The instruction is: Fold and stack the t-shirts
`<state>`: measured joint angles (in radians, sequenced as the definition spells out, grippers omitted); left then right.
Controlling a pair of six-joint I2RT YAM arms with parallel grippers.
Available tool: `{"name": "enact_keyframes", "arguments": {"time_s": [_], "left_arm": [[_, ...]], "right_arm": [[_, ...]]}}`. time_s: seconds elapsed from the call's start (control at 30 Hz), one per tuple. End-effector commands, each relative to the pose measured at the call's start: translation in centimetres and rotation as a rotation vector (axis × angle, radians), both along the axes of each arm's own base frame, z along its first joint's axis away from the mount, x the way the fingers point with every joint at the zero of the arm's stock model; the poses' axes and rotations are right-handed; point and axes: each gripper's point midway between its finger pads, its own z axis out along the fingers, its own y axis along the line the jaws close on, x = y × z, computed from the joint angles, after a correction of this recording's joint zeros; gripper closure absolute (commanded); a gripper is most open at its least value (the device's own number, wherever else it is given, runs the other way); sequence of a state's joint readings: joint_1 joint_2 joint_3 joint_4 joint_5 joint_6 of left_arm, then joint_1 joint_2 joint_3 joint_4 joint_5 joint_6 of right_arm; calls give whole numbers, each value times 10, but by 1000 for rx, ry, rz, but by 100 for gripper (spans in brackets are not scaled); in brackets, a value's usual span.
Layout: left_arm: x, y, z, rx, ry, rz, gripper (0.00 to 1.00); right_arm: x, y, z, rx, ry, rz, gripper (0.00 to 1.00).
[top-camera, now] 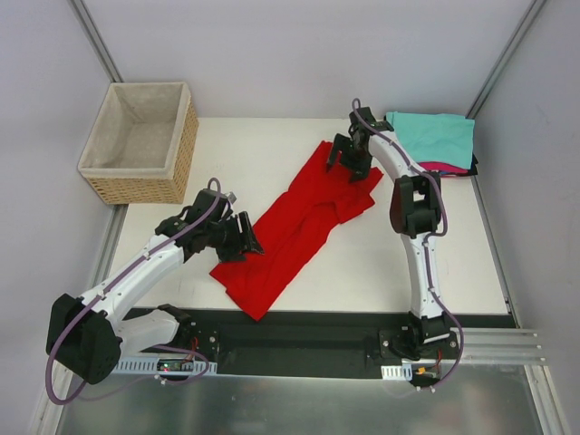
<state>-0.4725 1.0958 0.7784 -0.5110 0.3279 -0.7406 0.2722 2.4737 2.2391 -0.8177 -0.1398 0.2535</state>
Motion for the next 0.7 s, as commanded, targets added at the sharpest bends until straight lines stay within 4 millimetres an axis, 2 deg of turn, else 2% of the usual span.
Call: {"name": "enact_keyframes", "arguments": {"time_s": [0.0, 0.03, 0.07, 0.13, 0.17, 0.2, 0.23, 0.27, 0.33, 0.37, 0.4, 0.47, 0.5, 0.53, 0.57, 0.6, 0.63, 0.67], "left_arm": [[3, 2, 9, 18, -42, -9, 42], [3, 2, 10, 17, -49, -8, 42], [2, 2, 10, 15, -50, -10, 42], [2, 3, 11, 13, -58, -9, 42], [1, 3, 11, 13, -60, -10, 42], [0, 4, 11, 11, -61, -11, 42], [0, 5, 13, 11, -71, -9, 42], [0, 6, 12, 15, -76, -7, 41], [2, 8, 13, 27, -94, -6, 41], [6, 11, 13, 48, -111, 7, 41], [9, 13, 10, 69, -107, 9, 41], [12, 14, 6, 93, -98, 14, 41], [12, 15, -2, 110, -71, 11, 42], [11, 15, -7, 116, -53, 12, 42], [7, 16, -16, 125, -22, 14, 42], [5, 17, -24, 137, 10, 19, 42], [3, 19, -31, 150, 24, 20, 43], [-1, 22, -41, 167, 44, 24, 43]], "right_arm": [[20, 18, 24, 73, -108, 45, 11], [21, 17, 42, 71, -146, 48, 10], [20, 14, 46, 62, -171, 61, 10], [19, 9, 68, 39, -233, 60, 10], [19, 9, 114, 41, -352, 85, 10], [10, 6, 118, -3, -368, 88, 10], [4, 6, 139, -16, -419, 98, 9], [-9, 6, 182, -10, -500, 110, 9], [-40, 19, 200, 5, -519, 154, 8], [-60, 22, 232, 33, -572, 164, 7], [-83, 33, 220, 47, -534, 202, 7], [-111, 39, 224, 58, -537, 223, 8], [-131, 42, 240, 70, -575, 233, 7], [-145, 40, 221, 62, -548, 240, 8], [-155, 40, 220, 69, -550, 243, 7], [-169, 38, 231, 87, -579, 244, 8], [-181, 34, 213, 74, -538, 247, 7], [-188, 31, 213, 71, -536, 244, 7]]}}
